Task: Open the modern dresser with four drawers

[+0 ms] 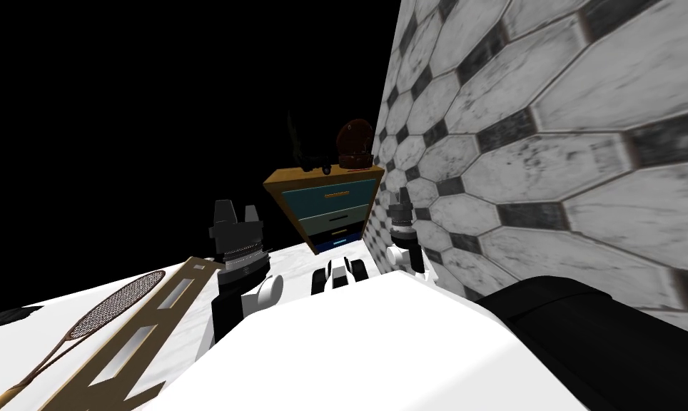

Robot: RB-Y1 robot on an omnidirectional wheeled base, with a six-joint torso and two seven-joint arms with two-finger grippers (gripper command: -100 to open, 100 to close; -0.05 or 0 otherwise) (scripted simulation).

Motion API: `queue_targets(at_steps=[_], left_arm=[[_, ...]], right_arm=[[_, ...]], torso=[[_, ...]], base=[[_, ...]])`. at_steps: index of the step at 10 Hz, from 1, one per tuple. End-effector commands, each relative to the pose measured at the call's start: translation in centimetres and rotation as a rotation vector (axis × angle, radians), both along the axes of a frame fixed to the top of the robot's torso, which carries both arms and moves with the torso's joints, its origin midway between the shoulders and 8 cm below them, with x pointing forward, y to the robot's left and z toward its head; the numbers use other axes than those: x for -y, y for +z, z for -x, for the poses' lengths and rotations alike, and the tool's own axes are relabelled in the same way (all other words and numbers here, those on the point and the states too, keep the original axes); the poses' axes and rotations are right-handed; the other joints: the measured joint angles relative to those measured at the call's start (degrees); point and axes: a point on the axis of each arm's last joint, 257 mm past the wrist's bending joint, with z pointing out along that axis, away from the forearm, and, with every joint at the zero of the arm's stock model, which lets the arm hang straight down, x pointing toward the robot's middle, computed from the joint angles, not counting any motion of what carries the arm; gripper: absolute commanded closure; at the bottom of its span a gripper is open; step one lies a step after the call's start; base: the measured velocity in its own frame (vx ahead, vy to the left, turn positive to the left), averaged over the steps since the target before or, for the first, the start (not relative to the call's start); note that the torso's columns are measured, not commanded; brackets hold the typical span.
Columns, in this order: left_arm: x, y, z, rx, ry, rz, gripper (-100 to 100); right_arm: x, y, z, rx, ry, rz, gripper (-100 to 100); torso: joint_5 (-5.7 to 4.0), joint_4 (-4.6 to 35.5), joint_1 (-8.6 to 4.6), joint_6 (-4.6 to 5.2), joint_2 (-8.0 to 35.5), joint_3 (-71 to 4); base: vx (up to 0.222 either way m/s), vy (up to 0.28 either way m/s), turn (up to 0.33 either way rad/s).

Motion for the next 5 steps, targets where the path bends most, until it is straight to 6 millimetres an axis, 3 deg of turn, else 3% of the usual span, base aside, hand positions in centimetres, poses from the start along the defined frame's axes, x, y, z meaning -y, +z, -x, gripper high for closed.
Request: queue_targets(at_steps=[1,5], left_arm=[[0.0,0.0,0.0,0.000,0.000,0.000,0],[0.0,0.0,0.0,0.000,0.000,0.000,0]], right_arm=[[-0.2,-0.5,-0.2,-0.008,-0.039,0.081,-100],[-0.5,-1.7,-0.6,-0.018,-0.118,0.225,-100]], torso=[[-0.01,0.00,-0.03,-0.01,-0.01,-0.01],[0.00,0.01,0.00,-0.01,0.02,0.01]], base=[[0.001,0.017,0.013],[-0.001,0.024,0.021]])
